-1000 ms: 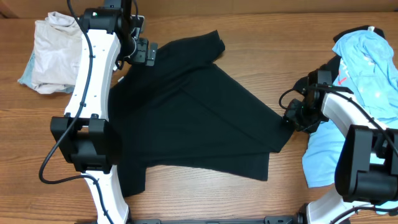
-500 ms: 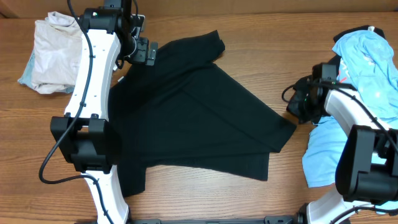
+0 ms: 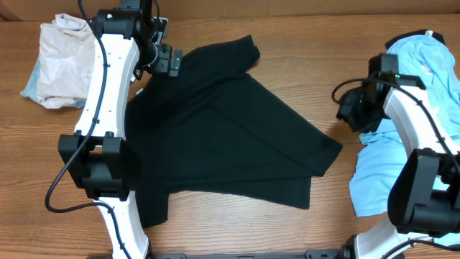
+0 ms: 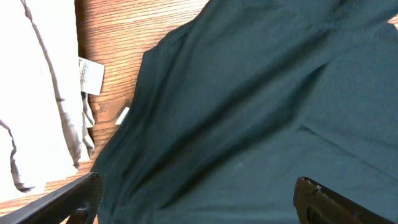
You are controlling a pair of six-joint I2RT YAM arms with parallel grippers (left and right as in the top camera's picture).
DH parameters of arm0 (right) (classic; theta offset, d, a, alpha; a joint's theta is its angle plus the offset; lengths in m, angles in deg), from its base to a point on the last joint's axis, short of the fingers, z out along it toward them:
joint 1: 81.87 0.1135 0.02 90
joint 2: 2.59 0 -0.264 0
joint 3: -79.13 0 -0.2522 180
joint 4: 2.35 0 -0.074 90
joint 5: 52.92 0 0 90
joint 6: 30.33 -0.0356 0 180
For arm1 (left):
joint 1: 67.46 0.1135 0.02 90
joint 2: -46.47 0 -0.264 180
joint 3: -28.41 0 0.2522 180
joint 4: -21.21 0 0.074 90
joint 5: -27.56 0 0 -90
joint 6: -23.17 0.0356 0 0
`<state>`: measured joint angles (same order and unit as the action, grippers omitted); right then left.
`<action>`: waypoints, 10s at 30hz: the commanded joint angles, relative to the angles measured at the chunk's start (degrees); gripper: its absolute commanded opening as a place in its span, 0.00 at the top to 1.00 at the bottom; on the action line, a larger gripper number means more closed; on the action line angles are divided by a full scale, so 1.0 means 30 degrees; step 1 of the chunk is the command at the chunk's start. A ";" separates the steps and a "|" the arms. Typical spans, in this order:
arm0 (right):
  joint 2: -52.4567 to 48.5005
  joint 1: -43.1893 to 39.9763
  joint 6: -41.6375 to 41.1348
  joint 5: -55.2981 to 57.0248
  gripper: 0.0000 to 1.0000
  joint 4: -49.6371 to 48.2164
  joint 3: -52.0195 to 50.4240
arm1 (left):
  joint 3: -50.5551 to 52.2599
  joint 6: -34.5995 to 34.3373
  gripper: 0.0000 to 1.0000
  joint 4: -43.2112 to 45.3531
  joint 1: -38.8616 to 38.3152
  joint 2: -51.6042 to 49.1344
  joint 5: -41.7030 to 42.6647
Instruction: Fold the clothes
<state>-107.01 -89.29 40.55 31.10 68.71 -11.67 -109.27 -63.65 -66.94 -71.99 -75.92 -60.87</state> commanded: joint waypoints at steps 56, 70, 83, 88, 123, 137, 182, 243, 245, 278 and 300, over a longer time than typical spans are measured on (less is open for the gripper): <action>-0.1741 -0.1093 0.0481 0.3104 0.96 -1.3289 0.1129 | -0.0401 -0.0809 0.00 -0.0109 0.0860 0.0226 -0.0291; 0.5231 -0.3067 0.1158 -0.1406 0.35 -0.6688 0.3417 | -1.0324 -0.1617 0.00 -0.5391 0.2922 0.0233 -0.0299; 1.3770 -0.2907 0.0423 -0.1144 0.31 0.3322 0.3351 | -1.2203 -0.4983 0.00 -0.7475 0.2142 0.4896 0.0102; 1.6378 -0.2907 0.0350 -0.1049 0.28 0.6564 0.1945 | -0.6062 -0.6506 0.00 -0.7475 0.1763 1.0069 -0.2062; 1.2801 -0.2885 0.0379 -0.5508 0.07 0.0954 -0.6827 | 2.8414 -1.4987 0.05 0.5544 0.1727 1.5832 0.1413; 1.2262 -0.2885 0.0364 -0.4153 0.09 0.0568 -0.6827 | 3.0942 -1.5358 0.20 0.7803 0.1712 1.5832 0.2149; 1.1737 0.0670 -0.3577 0.0029 0.17 0.1566 -0.6951 | 2.4604 -1.5023 0.96 0.4087 -0.3359 1.5336 0.0393; 1.1431 0.0780 -0.3730 0.1617 0.96 0.5202 -0.0444 | 1.1213 -0.9464 0.96 0.2295 -0.0962 1.5351 -0.2725; 1.1737 0.0780 -0.3606 0.1690 0.96 0.5719 0.0044 | 1.1213 -0.9442 0.96 0.2259 -0.0962 1.5351 -0.2747; 1.3537 0.0787 -0.3228 0.2820 0.96 1.0433 -0.1209 | 1.3369 -1.1489 0.96 -0.3861 -0.1013 1.5344 -0.4160; 0.5005 0.0787 -0.2470 0.2834 0.96 0.1195 -0.2455 | 1.6254 -1.0477 0.96 1.0251 -0.1013 0.7628 -0.4160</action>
<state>-89.72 -86.39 32.71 37.55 73.89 -18.99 -60.81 -96.22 -38.06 -75.29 -50.28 -71.52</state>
